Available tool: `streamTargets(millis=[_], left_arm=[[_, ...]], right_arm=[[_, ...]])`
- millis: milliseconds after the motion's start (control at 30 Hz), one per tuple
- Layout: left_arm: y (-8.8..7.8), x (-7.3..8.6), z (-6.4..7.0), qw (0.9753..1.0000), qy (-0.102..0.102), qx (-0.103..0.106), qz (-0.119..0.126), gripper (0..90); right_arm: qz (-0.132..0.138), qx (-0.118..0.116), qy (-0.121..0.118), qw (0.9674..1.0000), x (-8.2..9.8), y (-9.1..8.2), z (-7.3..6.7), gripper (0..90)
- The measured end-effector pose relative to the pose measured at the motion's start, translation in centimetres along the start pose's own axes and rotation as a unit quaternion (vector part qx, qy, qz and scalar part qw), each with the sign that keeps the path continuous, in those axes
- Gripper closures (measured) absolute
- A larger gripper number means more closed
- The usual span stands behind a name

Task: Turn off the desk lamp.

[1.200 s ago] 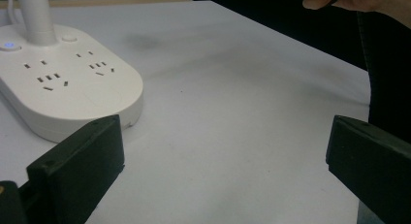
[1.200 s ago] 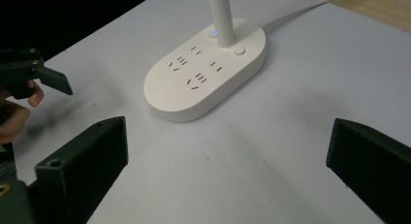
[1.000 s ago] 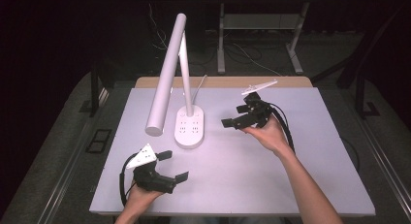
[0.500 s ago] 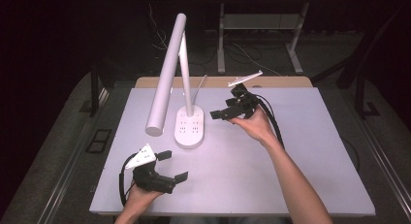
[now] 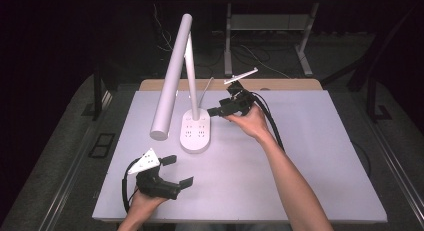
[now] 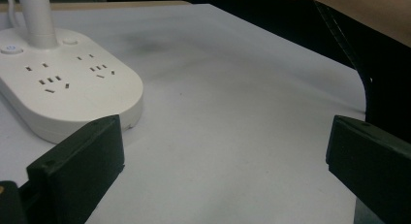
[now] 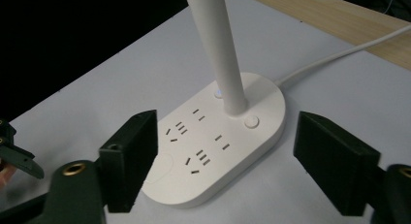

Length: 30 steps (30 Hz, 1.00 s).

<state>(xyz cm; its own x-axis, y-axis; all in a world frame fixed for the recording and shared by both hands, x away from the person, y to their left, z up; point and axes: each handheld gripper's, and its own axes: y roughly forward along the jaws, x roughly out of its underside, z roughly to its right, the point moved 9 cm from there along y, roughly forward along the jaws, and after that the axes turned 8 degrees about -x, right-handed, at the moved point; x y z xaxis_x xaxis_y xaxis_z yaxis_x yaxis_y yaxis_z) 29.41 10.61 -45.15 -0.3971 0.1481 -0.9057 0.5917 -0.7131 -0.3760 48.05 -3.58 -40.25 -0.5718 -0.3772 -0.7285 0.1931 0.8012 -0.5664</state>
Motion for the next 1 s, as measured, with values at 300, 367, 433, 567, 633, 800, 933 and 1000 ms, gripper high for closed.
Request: streamTargets(millis=[300, 367, 433, 567, 633, 800, 933, 1000], left_arm=[[-0.1, 0.0, 0.0, 1.0, -0.002, 0.001, 0.001, 0.0], [-0.1, 0.0, 0.0, 1.0, -0.004, -0.001, 0.002, 0.0], [-0.2, -0.1, -0.1, 1.0, -0.001, 0.0, 0.003, 0.0], [-0.2, -0.1, -0.1, 1.0, -0.005, 0.0, 0.005, 0.0], [-0.2, -0.1, -0.2, 1.0, -0.005, -0.001, 0.005, 0.0], [-0.4, -0.2, -0.3, 0.9999, -0.006, -0.004, 0.009, 0.0], [-0.4, -0.2, -0.3, 0.9999, -0.006, -0.004, 0.009, 0.0], [-0.4, -0.2, -0.3, 0.9999, -0.006, -0.004, 0.009, 0.0]], right_arm=[[-0.005, -0.013, -0.006, 0.9999, -0.3, 1.3, 0.9, 53.8], [-0.006, -0.016, -0.007, 0.9998, -0.3, 1.8, 1.4, 62.5], [-0.006, -0.016, -0.006, 0.9998, -0.3, 2.2, 1.7, 70.0], [-0.006, -0.016, -0.002, 0.9999, -0.3, 2.7, 2.2, 78.2], [-0.005, -0.016, 0.005, 0.9999, -0.2, 3.1, 2.7, 84.0], [0.002, -0.017, 0.016, 0.9997, -0.1, 3.9, 3.5, 90.0], [0.005, -0.017, 0.032, 0.9993, 0.4, 4.7, 4.2, 90.0], [0.004, -0.017, 0.034, 0.9993, 0.7, 5.4, 4.6, 90.0]])
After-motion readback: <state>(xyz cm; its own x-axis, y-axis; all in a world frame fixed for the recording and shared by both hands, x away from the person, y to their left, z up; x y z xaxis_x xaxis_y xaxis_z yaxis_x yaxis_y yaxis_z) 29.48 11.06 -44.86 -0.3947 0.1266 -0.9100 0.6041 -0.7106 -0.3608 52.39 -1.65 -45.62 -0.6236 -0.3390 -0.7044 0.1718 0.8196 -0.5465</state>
